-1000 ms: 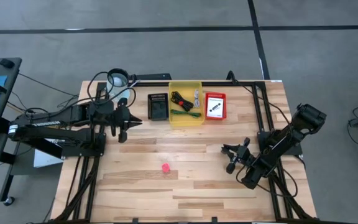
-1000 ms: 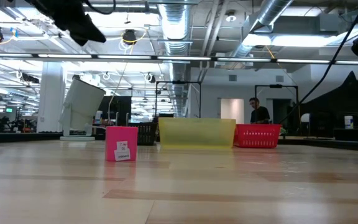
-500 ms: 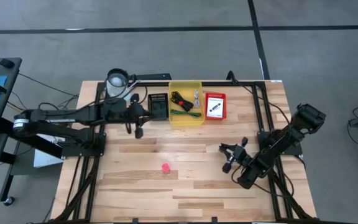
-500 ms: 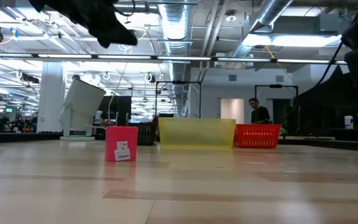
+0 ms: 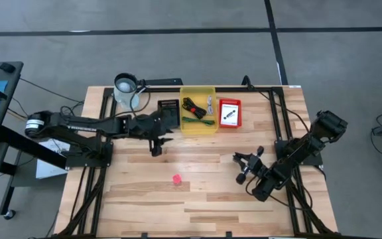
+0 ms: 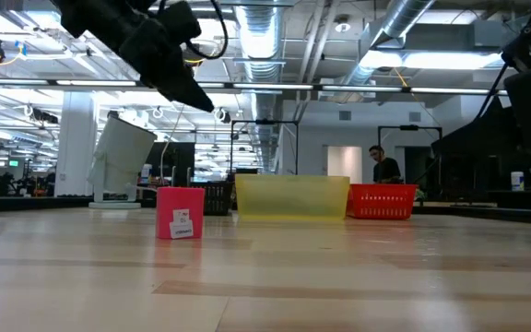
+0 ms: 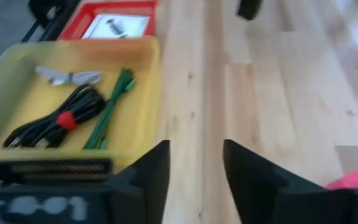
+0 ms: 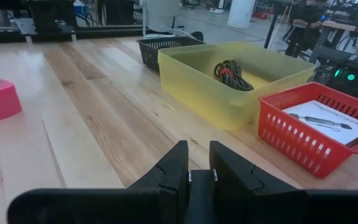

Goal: Pick and place items into bin
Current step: Put the black charger adapter into the black bin

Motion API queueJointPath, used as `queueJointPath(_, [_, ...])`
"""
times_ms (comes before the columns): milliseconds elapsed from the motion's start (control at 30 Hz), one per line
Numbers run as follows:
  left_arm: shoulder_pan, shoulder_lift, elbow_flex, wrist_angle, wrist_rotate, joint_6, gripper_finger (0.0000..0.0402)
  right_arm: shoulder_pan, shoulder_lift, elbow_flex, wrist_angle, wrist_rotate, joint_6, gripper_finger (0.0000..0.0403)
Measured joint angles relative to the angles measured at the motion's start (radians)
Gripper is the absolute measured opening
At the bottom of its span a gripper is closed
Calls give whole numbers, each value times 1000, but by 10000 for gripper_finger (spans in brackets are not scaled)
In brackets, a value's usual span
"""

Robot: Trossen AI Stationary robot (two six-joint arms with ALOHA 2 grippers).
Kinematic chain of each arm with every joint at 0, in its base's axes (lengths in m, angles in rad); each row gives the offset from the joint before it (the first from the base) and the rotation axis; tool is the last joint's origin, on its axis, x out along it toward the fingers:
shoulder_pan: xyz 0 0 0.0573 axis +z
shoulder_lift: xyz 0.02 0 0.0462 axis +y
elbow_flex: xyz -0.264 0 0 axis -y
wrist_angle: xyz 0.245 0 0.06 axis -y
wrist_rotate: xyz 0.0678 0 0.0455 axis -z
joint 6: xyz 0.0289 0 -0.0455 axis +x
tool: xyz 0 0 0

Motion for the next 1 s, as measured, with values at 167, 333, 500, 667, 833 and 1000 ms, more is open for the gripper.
queueJointPath(167, [-56, 9, 0, 74, 2, 10, 190, -30, 0, 3, 1, 0, -4, 55])
queueJointPath(333, [-92, 9, 0, 165, 57, 36, 218, -75, 0, 43, 1, 0, -94, 55])
queueJointPath(500, [-99, 24, 0, 233, 115, 36, 224, -136, -15, 109, 0, -1, -233, 55])
queueJointPath(667, [-98, 63, 1, 272, 124, 38, 225, -191, -88, 173, 1, -5, -391, 55])
queueJointPath(833, [-98, 105, 1, 316, 134, 44, 225, -227, -199, 233, 2, -53, -568, 55])
queueJointPath(1000, [-98, 127, 1, 388, 143, 54, 225, -272, -287, 279, 104, -211, -810, 55])
